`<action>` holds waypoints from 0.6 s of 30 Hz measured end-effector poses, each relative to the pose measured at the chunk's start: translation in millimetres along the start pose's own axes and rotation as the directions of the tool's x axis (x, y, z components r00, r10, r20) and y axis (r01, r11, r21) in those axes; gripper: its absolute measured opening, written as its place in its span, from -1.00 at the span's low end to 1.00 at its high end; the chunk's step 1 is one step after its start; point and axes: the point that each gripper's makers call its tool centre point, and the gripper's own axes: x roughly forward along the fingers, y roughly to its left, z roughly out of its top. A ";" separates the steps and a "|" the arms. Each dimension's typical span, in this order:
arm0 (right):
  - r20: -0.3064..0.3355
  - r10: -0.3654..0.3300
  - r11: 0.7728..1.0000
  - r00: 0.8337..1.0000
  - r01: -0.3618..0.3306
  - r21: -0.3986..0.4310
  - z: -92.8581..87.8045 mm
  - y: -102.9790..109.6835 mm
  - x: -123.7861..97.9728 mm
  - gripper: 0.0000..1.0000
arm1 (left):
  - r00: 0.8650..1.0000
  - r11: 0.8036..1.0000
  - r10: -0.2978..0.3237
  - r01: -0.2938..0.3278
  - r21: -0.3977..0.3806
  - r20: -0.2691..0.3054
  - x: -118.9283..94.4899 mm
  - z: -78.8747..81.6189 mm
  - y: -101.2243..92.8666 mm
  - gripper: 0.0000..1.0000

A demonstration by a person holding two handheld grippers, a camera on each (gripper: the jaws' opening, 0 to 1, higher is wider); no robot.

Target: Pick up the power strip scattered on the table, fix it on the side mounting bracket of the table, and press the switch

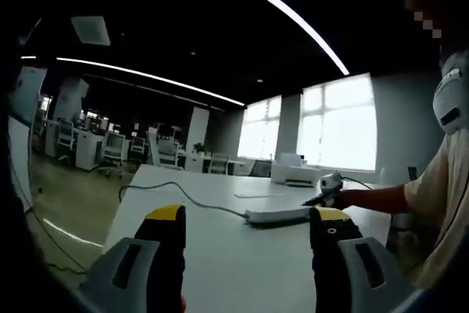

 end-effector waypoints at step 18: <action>0.009 -0.031 0.982 0.999 0.029 0.188 -0.2 4.1 -0.6 -0.04 | 0.998 0.997 -0.037 0.033 -0.073 -0.049 21.2 -15.8 -9.2 0.44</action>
